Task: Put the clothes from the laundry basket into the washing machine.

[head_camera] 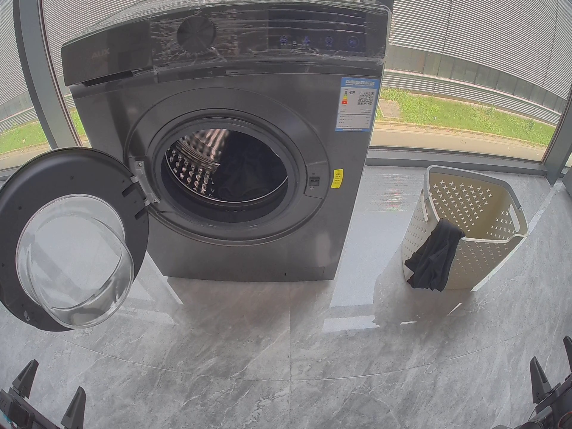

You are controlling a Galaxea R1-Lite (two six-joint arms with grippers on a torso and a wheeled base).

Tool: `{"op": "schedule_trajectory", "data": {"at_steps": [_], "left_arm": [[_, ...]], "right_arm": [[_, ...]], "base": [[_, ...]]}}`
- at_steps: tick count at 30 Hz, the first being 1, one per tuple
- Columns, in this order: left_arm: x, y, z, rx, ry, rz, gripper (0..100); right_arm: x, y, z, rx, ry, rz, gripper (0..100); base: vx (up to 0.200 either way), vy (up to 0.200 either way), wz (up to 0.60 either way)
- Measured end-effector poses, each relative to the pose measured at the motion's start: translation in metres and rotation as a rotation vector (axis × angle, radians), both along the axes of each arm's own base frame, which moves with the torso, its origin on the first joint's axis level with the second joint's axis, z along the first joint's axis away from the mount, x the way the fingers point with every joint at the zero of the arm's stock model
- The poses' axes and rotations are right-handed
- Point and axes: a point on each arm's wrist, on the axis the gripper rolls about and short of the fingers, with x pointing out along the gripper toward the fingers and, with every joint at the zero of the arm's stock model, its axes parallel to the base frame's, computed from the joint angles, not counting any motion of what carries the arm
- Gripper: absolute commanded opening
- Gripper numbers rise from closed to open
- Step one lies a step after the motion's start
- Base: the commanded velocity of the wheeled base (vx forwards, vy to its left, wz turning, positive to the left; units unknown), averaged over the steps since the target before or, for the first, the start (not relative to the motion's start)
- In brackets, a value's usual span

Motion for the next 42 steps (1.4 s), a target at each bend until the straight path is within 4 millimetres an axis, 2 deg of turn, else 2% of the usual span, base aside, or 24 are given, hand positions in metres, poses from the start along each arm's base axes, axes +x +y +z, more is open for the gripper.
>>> {"op": "schedule_trajectory", "data": {"at_steps": [24,42], "left_arm": [[0.0001,0.0000,0.0002,0.001,0.000,0.001,100],[0.0001,0.0000,0.0001,-0.001,0.002,0.001,100]], "right_arm": [[0.0001,0.0000,0.0000,0.000,0.001,0.000,100],[0.0002,0.0000,0.0000,0.000,0.002,-0.002,100]], "base": [[0.000,-0.200,0.00],[0.000,0.000,0.00]]}}
